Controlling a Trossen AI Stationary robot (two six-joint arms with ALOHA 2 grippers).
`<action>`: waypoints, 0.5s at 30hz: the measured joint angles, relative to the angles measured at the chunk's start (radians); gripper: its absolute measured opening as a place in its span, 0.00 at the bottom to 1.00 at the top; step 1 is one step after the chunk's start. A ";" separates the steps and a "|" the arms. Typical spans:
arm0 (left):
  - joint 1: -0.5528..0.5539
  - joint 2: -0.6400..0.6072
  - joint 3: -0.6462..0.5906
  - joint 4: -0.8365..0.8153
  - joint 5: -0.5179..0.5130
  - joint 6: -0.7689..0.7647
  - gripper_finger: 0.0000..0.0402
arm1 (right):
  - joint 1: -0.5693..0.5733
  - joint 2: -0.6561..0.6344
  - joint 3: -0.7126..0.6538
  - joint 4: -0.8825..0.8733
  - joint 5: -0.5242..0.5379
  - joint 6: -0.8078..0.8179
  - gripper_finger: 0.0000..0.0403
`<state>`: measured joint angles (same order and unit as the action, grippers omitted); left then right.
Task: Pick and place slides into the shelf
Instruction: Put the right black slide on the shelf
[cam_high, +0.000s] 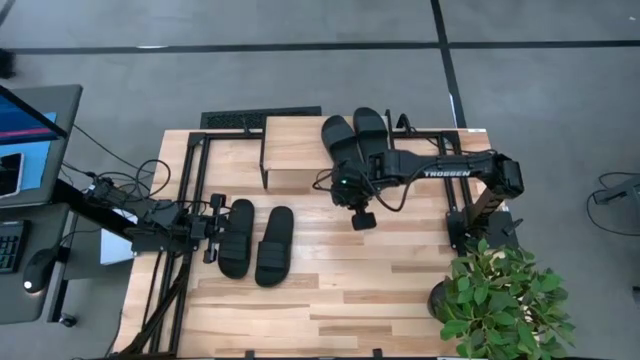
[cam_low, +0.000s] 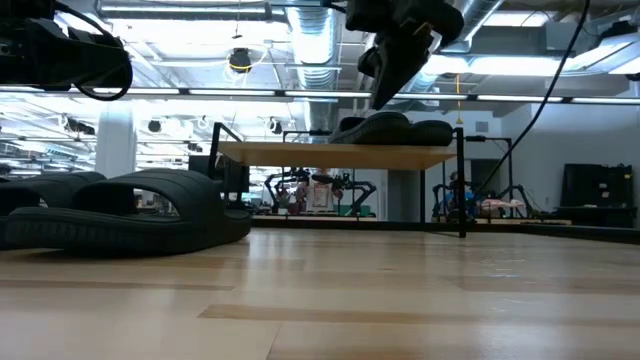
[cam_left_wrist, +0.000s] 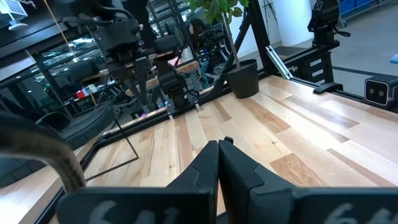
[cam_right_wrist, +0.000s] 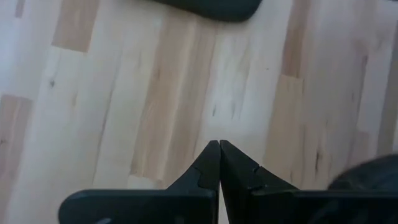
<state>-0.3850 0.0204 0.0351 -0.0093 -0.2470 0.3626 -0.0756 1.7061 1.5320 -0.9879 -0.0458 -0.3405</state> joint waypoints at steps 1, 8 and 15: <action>0.000 0.000 0.000 0.000 0.000 0.000 0.00 | -0.001 0.000 0.000 -0.005 0.006 0.000 0.00; 0.000 0.000 0.000 0.000 0.000 0.000 0.00 | 0.000 0.001 0.000 -0.036 0.075 0.001 0.00; 0.000 0.000 0.000 0.000 0.000 0.000 0.00 | -0.015 0.001 0.000 -0.059 0.126 0.018 0.00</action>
<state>-0.3848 0.0204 0.0349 -0.0096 -0.2469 0.3626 -0.0906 1.7069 1.5322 -1.0466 0.0804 -0.3222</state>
